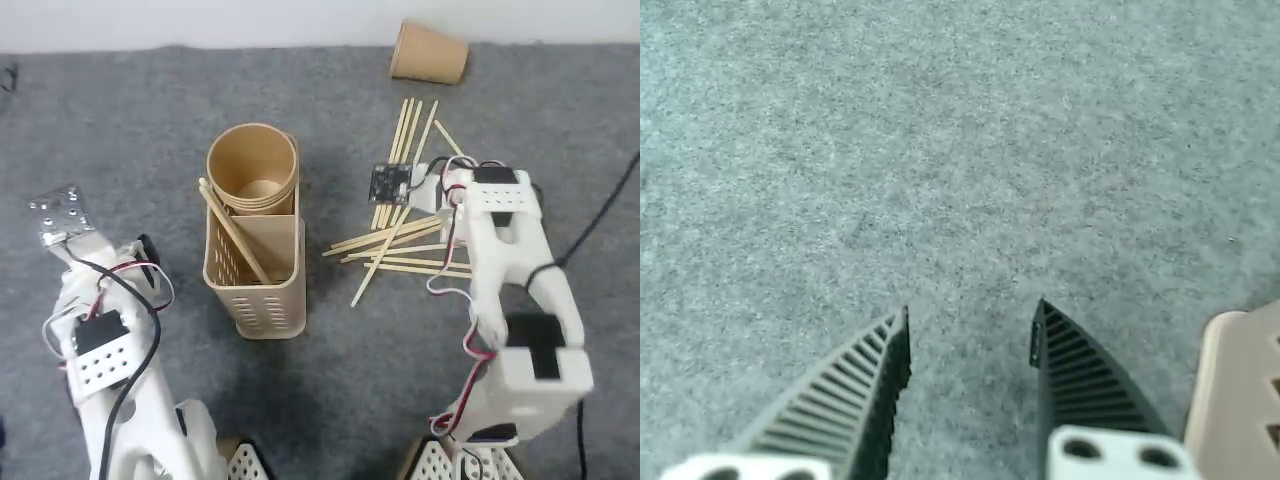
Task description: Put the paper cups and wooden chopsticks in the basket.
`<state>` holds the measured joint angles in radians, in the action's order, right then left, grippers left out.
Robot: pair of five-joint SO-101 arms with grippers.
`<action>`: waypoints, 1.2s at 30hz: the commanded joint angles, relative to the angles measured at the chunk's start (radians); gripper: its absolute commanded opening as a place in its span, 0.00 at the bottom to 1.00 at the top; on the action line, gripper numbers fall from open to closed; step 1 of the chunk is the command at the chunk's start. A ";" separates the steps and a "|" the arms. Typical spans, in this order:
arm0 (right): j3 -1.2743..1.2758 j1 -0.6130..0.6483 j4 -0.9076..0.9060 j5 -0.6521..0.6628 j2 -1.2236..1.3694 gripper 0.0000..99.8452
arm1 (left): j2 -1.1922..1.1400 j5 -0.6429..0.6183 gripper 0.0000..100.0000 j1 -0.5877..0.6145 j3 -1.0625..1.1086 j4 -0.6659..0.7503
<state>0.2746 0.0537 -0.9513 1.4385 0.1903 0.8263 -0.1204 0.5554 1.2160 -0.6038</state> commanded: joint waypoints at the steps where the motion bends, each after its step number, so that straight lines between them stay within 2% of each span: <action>1: -0.127 0.016 0.019 0.034 0.077 0.18 | 0.011 -0.002 0.19 -0.008 -0.007 0.023; 9: -0.384 0.016 -0.177 0.098 0.288 0.15 | 0.014 -0.002 0.19 -0.008 -0.007 0.023; 12: -0.474 0.013 -0.211 0.098 0.349 0.13 | 0.014 -0.002 0.19 -0.008 -0.007 0.023; 20: -0.565 0.036 -0.259 0.098 0.455 0.16 | 0.014 -0.002 0.19 -0.005 -0.007 0.023; 27: -0.565 0.030 -0.260 0.095 0.464 0.00 | 0.014 -0.002 0.19 -0.006 -0.007 0.023; 36: -0.560 0.035 -0.371 0.077 0.346 0.10 | 0.014 -0.002 0.19 -0.005 -0.007 0.023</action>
<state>-0.2731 0.0721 -1.2965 1.5213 0.6168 0.8263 -0.1204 0.5554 1.2160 -0.6038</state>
